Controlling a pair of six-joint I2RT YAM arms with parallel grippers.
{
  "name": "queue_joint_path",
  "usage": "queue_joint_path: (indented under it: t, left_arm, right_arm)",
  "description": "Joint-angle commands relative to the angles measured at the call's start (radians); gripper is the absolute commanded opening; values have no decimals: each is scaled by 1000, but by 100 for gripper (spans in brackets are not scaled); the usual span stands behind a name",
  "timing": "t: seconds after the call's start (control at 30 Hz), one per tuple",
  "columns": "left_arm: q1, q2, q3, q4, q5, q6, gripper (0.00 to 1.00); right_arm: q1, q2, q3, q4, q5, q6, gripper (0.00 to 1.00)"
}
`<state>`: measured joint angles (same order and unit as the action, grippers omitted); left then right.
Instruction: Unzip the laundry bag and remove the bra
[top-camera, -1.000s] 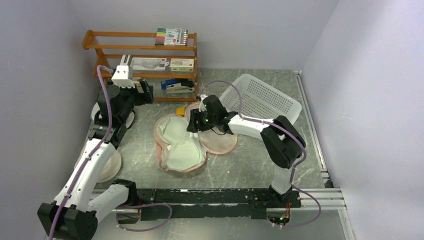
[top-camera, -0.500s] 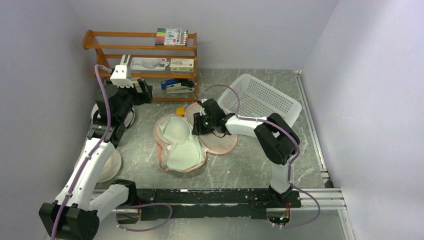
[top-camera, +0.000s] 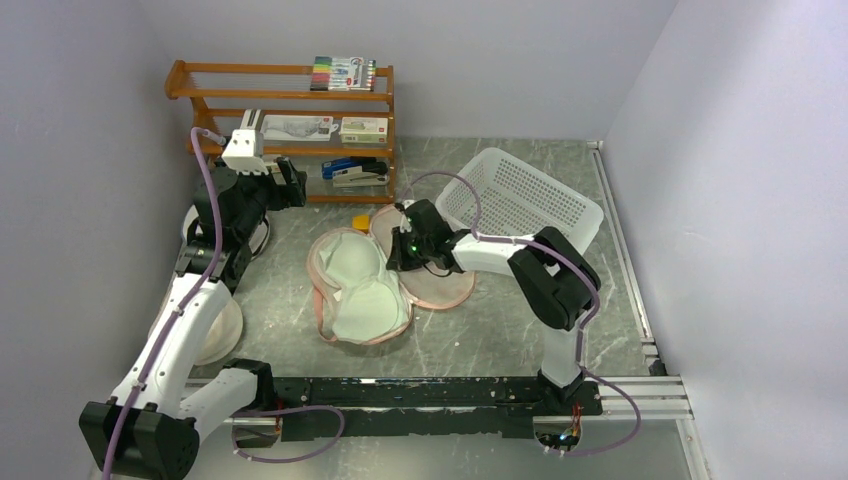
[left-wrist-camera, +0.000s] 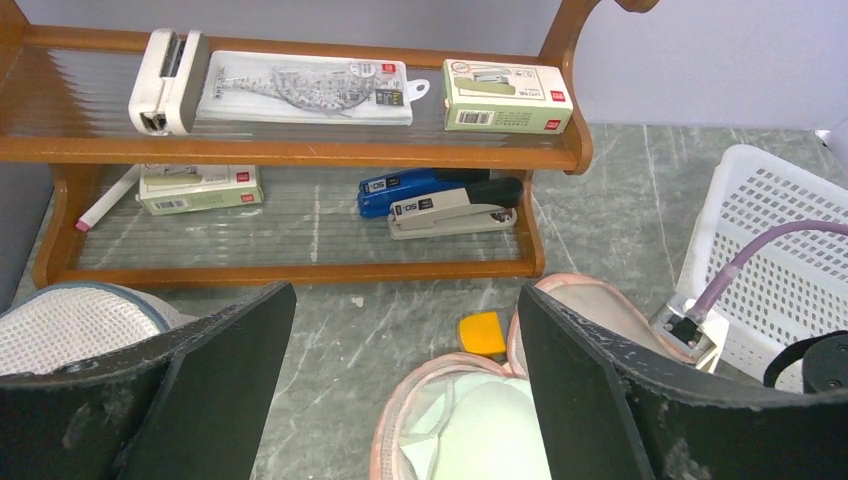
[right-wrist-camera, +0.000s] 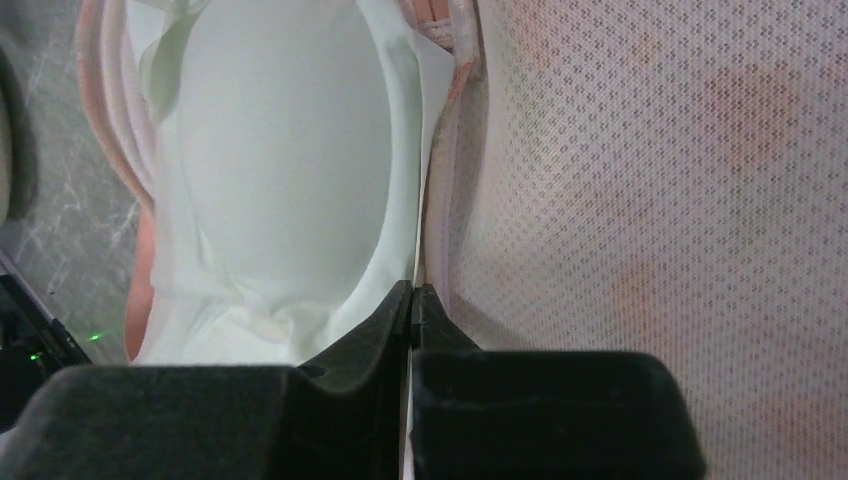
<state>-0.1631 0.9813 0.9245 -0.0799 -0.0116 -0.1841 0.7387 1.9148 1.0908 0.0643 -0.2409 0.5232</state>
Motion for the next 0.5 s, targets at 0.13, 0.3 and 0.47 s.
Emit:
queue_joint_path:
  t: [0.13, 0.3, 0.47]
  left_arm:
    - [22, 8, 39, 20, 51, -14, 93]
    - [23, 5, 38, 18, 49, -14, 93]
    - [23, 21, 45, 14, 60, -17, 92]
  right_arm:
    - [-3, -144, 3, -24, -14, -4, 0]
    - [-2, -243, -16, -11, -50, 11, 0]
    - [-4, -317, 6, 18, -119, 37, 0]
